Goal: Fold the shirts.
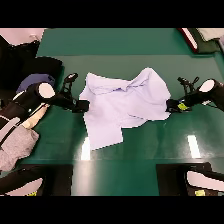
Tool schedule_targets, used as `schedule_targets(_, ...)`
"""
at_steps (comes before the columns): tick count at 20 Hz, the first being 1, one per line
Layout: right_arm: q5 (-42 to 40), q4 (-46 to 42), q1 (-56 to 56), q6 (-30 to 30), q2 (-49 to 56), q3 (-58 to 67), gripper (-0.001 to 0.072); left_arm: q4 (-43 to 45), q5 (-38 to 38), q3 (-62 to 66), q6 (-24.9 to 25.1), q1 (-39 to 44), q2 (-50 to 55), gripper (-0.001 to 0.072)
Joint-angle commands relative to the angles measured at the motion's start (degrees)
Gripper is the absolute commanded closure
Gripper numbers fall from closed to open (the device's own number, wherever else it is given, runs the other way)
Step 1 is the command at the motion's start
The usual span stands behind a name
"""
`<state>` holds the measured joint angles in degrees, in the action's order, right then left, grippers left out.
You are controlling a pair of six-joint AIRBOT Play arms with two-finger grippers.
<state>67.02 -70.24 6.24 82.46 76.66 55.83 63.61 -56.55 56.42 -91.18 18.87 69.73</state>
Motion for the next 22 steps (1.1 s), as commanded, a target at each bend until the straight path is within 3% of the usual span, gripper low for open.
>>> schedule_targets(1,2.58,0.07,-0.76,-0.04,-3.02,2.14,0.07,0.02,1.66,3.28,-0.11,0.0,-3.32,0.0681)
schedule_targets(9,2.6,0.2,-0.76,4.37,-31.01,21.16,0.0701,0.9,0.26,29.14,-0.04,0.02,-20.46,0.0681)
schedule_targets(14,-2.4,-0.5,-0.76,5.2,-42.75,34.1,0.0701,0.57,-4.76,48.76,-0.07,0.02,-22.86,0.0681)
schedule_targets(18,-1.73,-4.02,-0.76,8.26,-44.26,40.72,0.0702,0.22,-5.18,58.42,0.11,0.02,-22.86,0.0681)
schedule_targets(22,11.02,-6.34,-0.76,13.55,-37.13,47.41,0.0701,0.44,-6.97,59.65,0.15,0.02,-22.73,0.0681)
